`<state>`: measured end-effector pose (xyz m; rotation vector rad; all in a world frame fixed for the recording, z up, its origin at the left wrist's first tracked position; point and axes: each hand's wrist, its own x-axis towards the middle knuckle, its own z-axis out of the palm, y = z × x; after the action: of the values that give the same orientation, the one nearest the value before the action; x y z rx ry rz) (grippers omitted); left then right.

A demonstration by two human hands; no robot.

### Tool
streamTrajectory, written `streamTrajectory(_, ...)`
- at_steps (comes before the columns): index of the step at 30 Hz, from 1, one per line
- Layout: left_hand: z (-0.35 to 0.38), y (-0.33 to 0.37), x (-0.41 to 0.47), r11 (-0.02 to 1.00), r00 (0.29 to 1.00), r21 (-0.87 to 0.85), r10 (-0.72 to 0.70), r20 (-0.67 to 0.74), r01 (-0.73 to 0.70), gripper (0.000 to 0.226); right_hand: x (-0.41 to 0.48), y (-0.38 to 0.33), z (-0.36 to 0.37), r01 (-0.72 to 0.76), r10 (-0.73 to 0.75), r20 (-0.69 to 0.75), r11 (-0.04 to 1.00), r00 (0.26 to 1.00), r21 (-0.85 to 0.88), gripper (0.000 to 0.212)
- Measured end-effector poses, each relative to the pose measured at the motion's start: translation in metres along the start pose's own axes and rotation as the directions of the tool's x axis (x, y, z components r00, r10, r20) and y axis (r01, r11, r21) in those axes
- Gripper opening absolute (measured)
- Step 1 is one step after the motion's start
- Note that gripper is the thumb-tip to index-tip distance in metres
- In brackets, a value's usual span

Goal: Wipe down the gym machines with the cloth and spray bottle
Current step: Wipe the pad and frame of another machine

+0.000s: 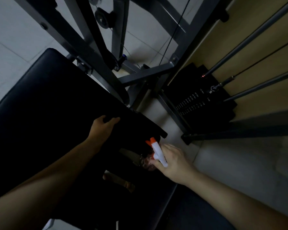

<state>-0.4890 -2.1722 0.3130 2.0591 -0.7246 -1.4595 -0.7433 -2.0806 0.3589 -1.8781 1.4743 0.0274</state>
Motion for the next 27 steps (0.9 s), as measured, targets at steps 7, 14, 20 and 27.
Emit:
streamTrajectory(7,0.019,0.007,-0.018,0.977,0.994,-0.191,-0.086,0.073,0.098,0.019,-0.01,0.0,-0.007,-0.153,0.19,-0.092,0.939,0.977,0.309,0.045)
streamTrajectory(14,0.016,0.011,-0.033,0.907,0.936,-0.298,-0.217,0.276,0.299,0.022,-0.024,-0.012,-0.013,-0.202,0.2,-0.039,0.975,0.979,-0.097,0.023)
streamTrajectory(20,0.012,0.006,-0.034,0.955,0.961,-0.22,-0.15,0.231,0.202,0.008,-0.016,-0.017,-0.018,-0.206,0.21,0.026,0.973,0.977,-0.099,0.021)
streamTrajectory(27,0.013,0.0,-0.026,0.975,0.972,-0.193,-0.061,0.226,0.106,0.014,0.0,-0.023,-0.023,-0.055,0.108,0.233,0.974,0.967,-0.222,0.056)
